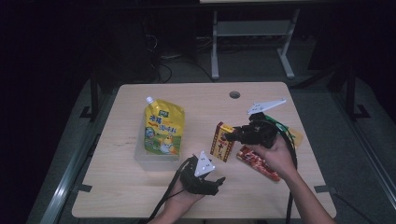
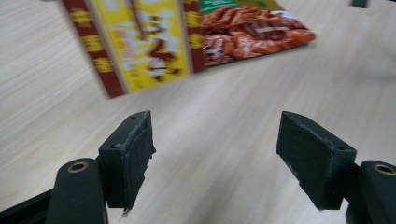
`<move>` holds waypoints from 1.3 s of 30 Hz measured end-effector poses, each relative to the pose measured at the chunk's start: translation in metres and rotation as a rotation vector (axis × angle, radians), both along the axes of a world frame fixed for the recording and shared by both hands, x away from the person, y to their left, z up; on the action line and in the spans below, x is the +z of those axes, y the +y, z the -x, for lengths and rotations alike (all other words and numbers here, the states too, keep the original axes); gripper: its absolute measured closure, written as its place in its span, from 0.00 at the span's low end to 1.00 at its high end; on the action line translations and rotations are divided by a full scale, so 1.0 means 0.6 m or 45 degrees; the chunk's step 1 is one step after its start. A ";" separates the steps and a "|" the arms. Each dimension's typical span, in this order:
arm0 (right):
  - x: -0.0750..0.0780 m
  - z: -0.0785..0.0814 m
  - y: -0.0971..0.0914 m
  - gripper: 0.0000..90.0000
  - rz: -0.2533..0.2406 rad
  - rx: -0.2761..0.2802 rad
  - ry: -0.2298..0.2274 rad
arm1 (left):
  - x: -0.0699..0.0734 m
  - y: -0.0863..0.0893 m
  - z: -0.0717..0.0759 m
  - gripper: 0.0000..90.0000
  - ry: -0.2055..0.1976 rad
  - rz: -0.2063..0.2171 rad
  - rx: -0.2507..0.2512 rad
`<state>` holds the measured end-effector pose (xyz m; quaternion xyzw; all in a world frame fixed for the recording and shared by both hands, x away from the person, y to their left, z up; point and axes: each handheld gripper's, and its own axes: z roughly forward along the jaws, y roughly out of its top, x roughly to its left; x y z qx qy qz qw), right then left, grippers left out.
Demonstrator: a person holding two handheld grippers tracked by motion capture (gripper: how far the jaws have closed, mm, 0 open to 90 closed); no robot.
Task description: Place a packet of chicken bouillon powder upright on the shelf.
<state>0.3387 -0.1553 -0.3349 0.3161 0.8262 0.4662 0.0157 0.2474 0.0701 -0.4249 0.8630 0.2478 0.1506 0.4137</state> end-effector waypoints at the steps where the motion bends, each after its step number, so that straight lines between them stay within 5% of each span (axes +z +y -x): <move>1: 0.003 -0.001 0.004 0.75 0.004 0.020 -0.014 | -0.002 0.000 0.005 0.30 0.006 0.003 -0.033; 8: 0.019 -0.008 0.034 0.75 0.026 0.141 -0.077 | -0.012 -0.002 0.021 0.30 0.029 0.009 -0.114; 11: 0.026 -0.011 0.050 0.75 0.027 0.191 -0.105 | -0.021 -0.001 0.026 0.29 0.052 0.054 -0.143; 17: 0.041 -0.021 0.094 0.75 0.039 0.292 -0.156 | -0.026 -0.001 0.032 0.29 0.056 0.035 -0.191; 39: 0.051 -0.050 0.249 0.75 0.035 0.555 -0.211 | -0.030 0.001 0.038 0.28 0.067 0.082 -0.221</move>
